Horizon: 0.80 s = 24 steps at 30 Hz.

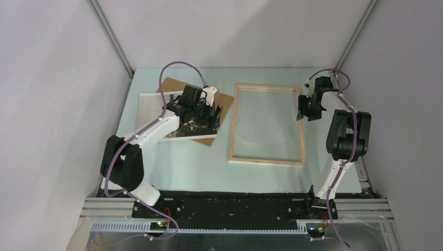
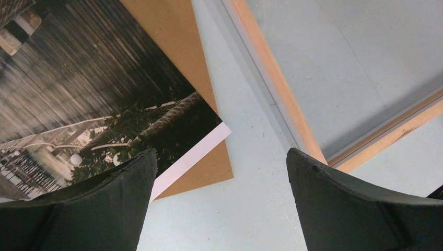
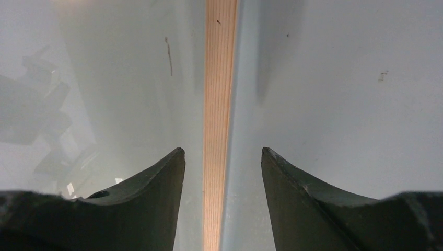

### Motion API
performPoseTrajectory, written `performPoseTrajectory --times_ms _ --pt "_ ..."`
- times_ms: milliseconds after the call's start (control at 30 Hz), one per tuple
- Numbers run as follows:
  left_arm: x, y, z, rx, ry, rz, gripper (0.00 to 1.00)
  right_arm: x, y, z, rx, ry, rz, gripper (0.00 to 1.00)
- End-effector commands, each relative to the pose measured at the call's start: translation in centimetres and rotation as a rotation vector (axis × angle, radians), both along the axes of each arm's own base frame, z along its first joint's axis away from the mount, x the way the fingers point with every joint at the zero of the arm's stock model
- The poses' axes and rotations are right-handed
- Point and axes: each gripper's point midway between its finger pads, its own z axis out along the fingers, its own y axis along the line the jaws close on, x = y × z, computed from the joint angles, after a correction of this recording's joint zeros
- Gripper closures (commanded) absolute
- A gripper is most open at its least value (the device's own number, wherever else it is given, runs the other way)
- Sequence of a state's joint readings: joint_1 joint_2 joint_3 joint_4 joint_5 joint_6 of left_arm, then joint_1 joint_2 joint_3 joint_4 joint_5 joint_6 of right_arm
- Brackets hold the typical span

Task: Put the photo into the frame
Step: Place the photo frame item in the photo frame, then move the photo frame to the center of the board.

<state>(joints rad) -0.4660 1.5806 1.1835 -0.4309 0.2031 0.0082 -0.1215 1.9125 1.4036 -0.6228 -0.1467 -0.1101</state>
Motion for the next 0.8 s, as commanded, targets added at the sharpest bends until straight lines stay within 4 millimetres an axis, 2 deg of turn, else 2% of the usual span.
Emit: performPoseTrajectory --times_ms 0,167,433,633,767 --pt "0.5 1.2 2.2 0.013 -0.096 0.003 0.01 0.5 -0.1 -1.2 -0.01 0.004 0.012 0.41" --pt "0.2 2.0 1.6 0.022 -0.084 0.017 0.02 0.3 0.2 -2.3 0.01 0.031 0.01 0.48" --pt "0.5 3.4 2.1 0.014 -0.094 0.055 0.02 0.5 0.3 -2.8 0.019 0.041 0.008 0.71" --pt "0.8 5.9 2.2 0.021 -0.101 0.118 0.02 0.7 -0.2 -2.3 0.037 0.034 -0.009 0.87" --pt "0.9 8.1 2.1 0.022 -0.098 0.177 0.02 0.8 -0.8 -2.0 0.042 0.027 -0.021 0.93"
